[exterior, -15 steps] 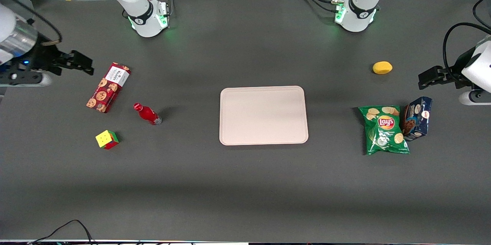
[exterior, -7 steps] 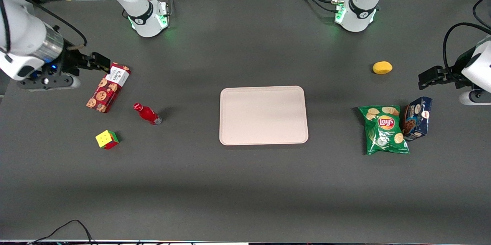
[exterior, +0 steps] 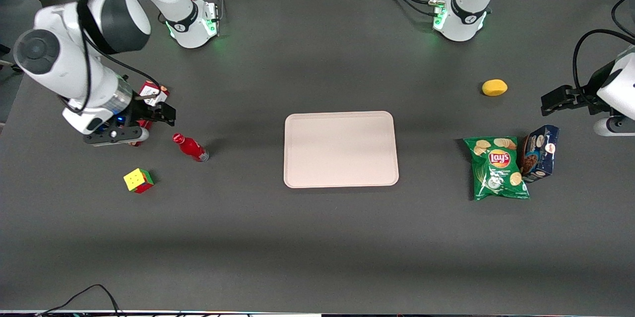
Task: Place coke bottle on tray
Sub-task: 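Lower the right gripper over the bottle and close on it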
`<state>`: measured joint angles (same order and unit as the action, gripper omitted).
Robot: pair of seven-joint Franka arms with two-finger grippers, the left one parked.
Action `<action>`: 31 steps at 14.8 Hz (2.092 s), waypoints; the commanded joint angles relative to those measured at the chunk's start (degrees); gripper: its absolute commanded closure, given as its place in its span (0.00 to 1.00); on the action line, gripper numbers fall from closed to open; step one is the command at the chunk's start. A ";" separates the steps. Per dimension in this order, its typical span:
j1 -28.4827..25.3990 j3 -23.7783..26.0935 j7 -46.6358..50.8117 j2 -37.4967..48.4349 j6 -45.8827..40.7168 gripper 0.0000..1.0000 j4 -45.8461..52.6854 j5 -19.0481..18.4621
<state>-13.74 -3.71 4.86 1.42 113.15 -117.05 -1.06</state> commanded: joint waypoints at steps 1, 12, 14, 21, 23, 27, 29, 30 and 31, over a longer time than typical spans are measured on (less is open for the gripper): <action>0.29 0.28 -2.58 1.92 10.92 0.00 -9.41 0.01; 0.64 0.19 -8.38 -5.20 18.77 0.00 -12.59 -0.08; 0.64 0.19 -8.38 -6.52 20.00 0.00 -12.50 -0.08; 0.91 0.19 -11.72 -9.07 22.28 0.00 -12.15 -0.17; 0.91 0.19 -11.72 -9.33 22.28 0.03 -12.15 -0.08; 0.73 0.19 -11.63 -9.33 22.20 0.37 -11.80 -0.08; 0.64 0.19 -11.19 -9.33 22.20 0.62 -11.71 -0.08; 0.64 0.28 -10.84 -9.25 22.20 0.75 -11.71 -0.08; 0.56 0.28 -10.84 -9.25 22.11 0.95 -11.71 -0.08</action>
<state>-13.26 -3.65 -5.45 -7.25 134.93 -129.58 -1.06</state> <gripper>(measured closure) 0.551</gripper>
